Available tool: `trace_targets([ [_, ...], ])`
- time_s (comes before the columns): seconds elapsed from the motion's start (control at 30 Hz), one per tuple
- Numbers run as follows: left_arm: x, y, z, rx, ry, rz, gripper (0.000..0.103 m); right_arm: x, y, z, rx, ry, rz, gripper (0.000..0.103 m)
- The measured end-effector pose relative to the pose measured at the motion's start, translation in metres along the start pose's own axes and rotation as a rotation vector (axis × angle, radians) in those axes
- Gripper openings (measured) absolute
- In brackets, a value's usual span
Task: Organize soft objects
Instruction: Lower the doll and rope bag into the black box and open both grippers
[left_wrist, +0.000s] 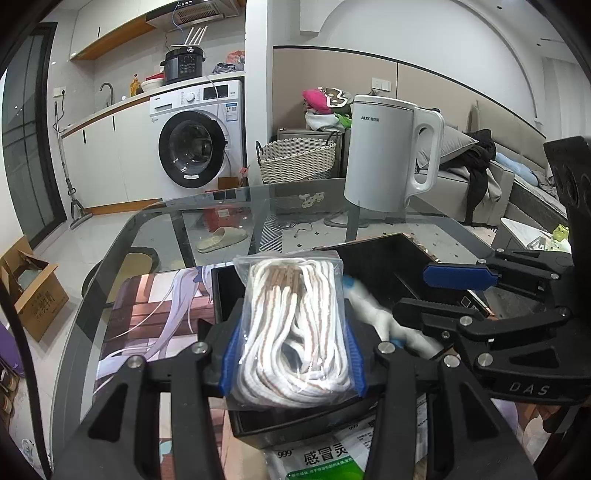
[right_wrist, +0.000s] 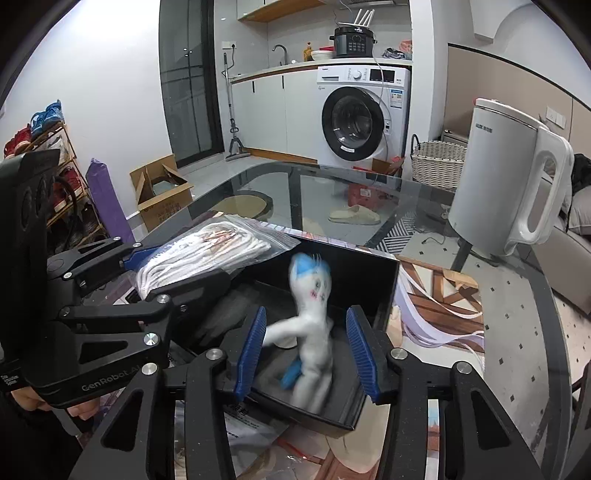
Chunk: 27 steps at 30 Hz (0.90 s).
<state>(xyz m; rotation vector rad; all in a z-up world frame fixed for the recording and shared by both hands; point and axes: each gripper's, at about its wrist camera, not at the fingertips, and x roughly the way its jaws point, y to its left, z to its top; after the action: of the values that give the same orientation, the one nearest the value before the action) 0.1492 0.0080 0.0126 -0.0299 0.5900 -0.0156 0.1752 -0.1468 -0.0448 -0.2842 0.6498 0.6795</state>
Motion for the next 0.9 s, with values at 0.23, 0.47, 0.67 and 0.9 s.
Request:
trace_targets([
  [0.23,0.000,-0.001,-0.001,0.000,0.007,0.007,0.049,-0.012,-0.005,-0.003,0.015,-0.026,-0.002,0.054],
  [0.47,-0.015,0.000,-0.001,-0.019,0.011,0.014,0.088,-0.031,-0.010,-0.009,0.039,-0.052,0.001,0.081],
  [0.67,-0.037,0.008,-0.005,-0.045,-0.028,-0.004,0.103,-0.049,-0.019,-0.017,0.077,-0.075,-0.024,0.090],
  [0.9,-0.043,0.027,-0.010,-0.092,-0.038,0.104,0.103,-0.064,-0.019,-0.021,0.073,-0.097,-0.034,0.090],
])
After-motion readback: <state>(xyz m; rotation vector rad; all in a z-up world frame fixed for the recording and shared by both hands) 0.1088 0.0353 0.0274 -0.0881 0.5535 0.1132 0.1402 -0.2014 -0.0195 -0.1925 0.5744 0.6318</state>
